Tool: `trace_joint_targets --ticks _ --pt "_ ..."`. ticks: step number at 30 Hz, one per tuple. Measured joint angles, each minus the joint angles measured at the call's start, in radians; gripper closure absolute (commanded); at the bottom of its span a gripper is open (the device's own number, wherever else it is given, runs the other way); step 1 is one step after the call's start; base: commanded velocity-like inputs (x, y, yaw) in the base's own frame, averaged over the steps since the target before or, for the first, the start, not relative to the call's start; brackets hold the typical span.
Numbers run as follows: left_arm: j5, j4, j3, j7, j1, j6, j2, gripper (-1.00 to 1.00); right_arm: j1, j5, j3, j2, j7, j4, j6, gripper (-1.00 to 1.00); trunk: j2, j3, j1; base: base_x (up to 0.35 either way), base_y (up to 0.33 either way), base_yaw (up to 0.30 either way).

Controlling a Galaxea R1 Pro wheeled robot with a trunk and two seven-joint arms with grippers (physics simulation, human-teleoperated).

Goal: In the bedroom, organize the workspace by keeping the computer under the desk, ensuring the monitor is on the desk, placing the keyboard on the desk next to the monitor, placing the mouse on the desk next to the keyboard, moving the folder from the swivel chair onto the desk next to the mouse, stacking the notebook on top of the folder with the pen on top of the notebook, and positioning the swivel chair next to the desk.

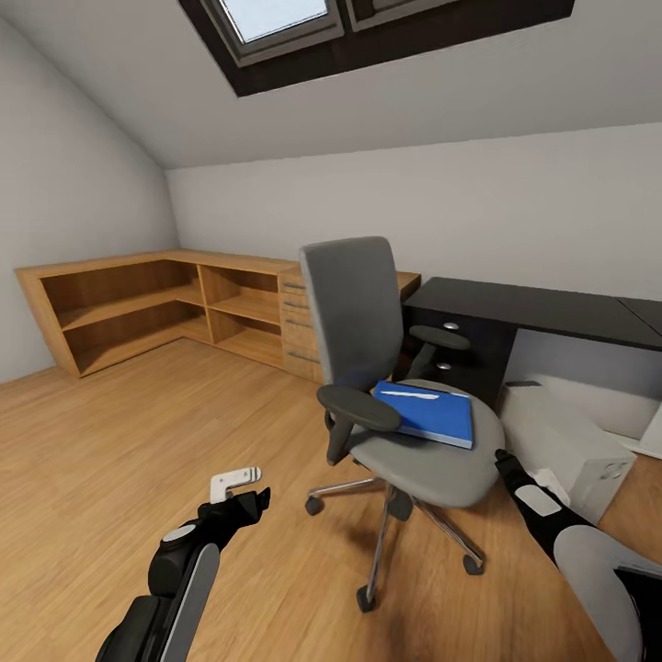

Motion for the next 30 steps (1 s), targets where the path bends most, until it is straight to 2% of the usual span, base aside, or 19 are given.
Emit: trace_joint_targets --ticks 4,6,9,12,30 --pt "0.001 0.0 0.0 0.0 0.0 -0.001 0.0 -1.0 0.0 0.001 -0.012 0.0 0.0 -0.005 -0.001 -1.0 0.0 0.0 0.0 0.287 0.0 0.0" --pt "0.001 0.0 0.0 0.0 0.0 0.0 0.0 -1.0 0.0 -0.001 -0.005 0.0 0.001 -0.005 -0.001 -1.0 0.0 0.0 0.0 0.27 0.0 0.0" --pt "0.001 0.0 0.0 0.0 0.0 0.0 0.0 -1.0 0.0 -0.004 0.0 0.001 0.002 -0.005 -0.001 -1.0 0.0 0.0 0.0 0.1 0.0 0.006" --pt "0.002 0.0 0.0 0.0 0.0 0.0 0.0 -1.0 0.0 0.002 -0.015 0.002 0.0 -0.005 -0.002 -1.0 0.0 0.0 0.0 0.026 0.0 0.102" --pt "0.001 -0.001 0.0 0.0 0.001 0.0 0.0 -1.0 0.0 0.003 -0.012 0.004 -0.001 -0.024 -0.003 -1.0 0.0 0.0 0.0 0.001 0.0 0.258"
